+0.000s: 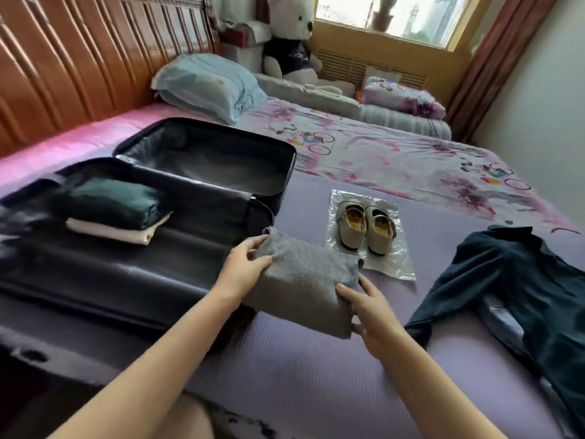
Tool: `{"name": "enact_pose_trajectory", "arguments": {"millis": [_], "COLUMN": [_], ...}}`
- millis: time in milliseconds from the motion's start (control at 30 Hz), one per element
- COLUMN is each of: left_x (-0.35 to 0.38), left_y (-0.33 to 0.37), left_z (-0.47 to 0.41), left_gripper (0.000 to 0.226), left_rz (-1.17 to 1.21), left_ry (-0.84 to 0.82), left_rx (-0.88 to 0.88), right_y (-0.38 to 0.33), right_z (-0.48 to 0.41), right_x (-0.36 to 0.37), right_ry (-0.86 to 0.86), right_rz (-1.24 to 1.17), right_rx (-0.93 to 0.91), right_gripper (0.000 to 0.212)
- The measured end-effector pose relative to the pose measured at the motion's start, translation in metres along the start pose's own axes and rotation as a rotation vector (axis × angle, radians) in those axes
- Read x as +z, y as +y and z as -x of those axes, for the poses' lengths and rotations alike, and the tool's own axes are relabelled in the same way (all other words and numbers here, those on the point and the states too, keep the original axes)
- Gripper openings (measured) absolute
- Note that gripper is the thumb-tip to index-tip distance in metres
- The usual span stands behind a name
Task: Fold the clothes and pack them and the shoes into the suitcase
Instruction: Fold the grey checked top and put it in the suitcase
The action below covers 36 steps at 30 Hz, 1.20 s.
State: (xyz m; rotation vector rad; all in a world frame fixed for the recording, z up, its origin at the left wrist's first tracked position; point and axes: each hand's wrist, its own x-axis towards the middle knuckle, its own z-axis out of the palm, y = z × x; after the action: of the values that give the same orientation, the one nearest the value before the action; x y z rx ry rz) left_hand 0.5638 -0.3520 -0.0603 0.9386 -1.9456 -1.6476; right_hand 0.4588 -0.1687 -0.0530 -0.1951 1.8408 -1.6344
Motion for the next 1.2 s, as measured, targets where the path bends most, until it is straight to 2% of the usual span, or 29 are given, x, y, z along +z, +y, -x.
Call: {"name": "enact_pose_trajectory", "arguments": {"millis": [100,267,400,533,633,733,933,1033,1067,1100,1133,1200], "left_x": [-0.061,-0.172,-0.261,-0.329,-0.357,-0.362,-0.358,-0.348,-0.346,-0.344,-0.344,-0.345], "left_y": [0.003,-0.014,-0.052,-0.09,-0.118,-0.134,-0.147,-0.142,-0.142,-0.145,-0.149,-0.156], "left_z": [-0.009,-0.04,-0.061,-0.072,-0.077,-0.087,-0.105,-0.096,-0.094,-0.093,-0.093,-0.096], "left_gripper": [0.043,0.044,0.045,0.046,0.044,0.044,0.048,0.042,0.041,0.04,0.04,0.043], "left_rz": [0.024,0.042,-0.064,-0.198,-0.333,-0.445,-0.628,-0.839,-0.901,-0.955,-0.996,-1.032], "left_ry": [0.088,0.281,0.433,0.595,0.67,0.701,0.644,0.754,0.734,0.647,0.518,0.295], "left_rx": [0.038,0.061,0.009,-0.065,-0.125,-0.111,-0.217,0.061,0.14,0.162,0.107,-0.117], "right_y": [-0.02,-0.021,0.01,0.057,0.063,0.071,0.076,0.074,0.074,0.075,0.076,0.077], "right_z": [0.009,-0.006,-0.026,-0.05,-0.045,-0.05,-0.06,-0.055,-0.055,-0.056,-0.057,-0.06], "right_x": [0.057,0.174,0.283,0.373,0.412,0.428,0.423,0.416,0.414,0.412,0.411,0.411], "right_ry": [-0.08,-0.214,-0.251,-0.274,-0.28,-0.311,-0.38,-0.349,-0.329,-0.321,-0.328,-0.363], "right_rz": [0.018,-0.019,-0.011,-0.004,0.055,0.16,0.362,0.592,0.66,0.715,0.769,0.871], "right_rx": [-0.088,-0.165,-0.165,-0.084,-0.051,-0.027,-0.036,-0.248,-0.344,-0.415,-0.445,-0.363], "right_gripper": [0.027,0.029,0.039,0.069,0.075,0.079,0.088,0.094,0.095,0.095,0.093,0.085]}}
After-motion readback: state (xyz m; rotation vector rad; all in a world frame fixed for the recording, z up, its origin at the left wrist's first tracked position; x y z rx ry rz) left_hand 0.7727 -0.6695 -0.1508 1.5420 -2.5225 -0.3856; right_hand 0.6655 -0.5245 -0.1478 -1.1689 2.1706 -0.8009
